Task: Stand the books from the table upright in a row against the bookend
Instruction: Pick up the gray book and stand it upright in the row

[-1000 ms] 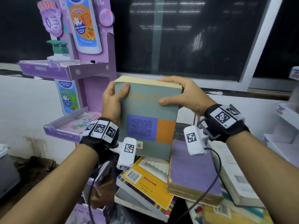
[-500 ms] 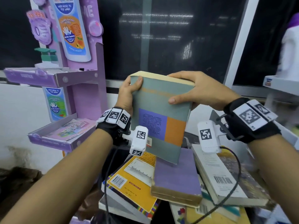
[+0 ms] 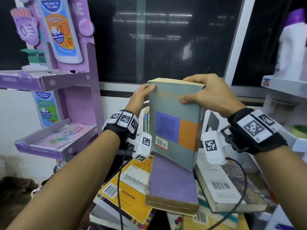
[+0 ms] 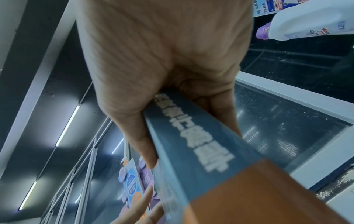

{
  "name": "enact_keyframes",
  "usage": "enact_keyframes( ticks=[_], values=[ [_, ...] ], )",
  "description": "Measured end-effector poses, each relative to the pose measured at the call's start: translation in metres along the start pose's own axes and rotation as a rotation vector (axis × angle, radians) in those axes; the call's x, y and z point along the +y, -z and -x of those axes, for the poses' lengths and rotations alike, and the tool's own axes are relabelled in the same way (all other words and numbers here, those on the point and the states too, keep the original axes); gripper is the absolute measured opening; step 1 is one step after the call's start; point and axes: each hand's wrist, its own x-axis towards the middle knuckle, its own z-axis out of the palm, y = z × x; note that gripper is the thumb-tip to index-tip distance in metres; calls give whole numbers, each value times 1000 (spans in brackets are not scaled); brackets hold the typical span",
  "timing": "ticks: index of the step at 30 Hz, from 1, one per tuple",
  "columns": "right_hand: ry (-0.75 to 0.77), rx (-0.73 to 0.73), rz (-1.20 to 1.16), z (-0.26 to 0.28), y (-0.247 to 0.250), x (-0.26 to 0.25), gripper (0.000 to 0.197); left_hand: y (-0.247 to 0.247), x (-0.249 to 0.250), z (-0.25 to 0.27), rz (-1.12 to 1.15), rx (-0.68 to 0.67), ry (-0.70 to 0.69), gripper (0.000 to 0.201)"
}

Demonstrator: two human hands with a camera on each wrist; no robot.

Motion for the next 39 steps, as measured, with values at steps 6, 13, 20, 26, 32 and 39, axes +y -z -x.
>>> enact_keyframes(
  ticks=[6, 13, 20, 26, 32, 39],
  values=[
    [-56, 71, 55, -15, -9, 7, 51, 14, -30, -9, -192, 128, 49, 34],
    [-107, 93, 149, -41, -23, 11, 46, 24, -62, -26, -320, 128, 151, 35],
    [-148, 147, 221, -66, -49, 25, 47, 23, -83, -45, -368, 102, 235, 39],
    [-210, 176, 239, -91, -81, 47, 47, 24, -96, -55, -434, 106, 232, 39],
    [-292, 193, 244, -111, -110, 70, 38, 24, -106, -59, -484, 73, 222, 45],
    [-344, 174, 260, -121, -144, 94, 31, 25, -123, -60, -505, 103, 148, 44]
  ],
)
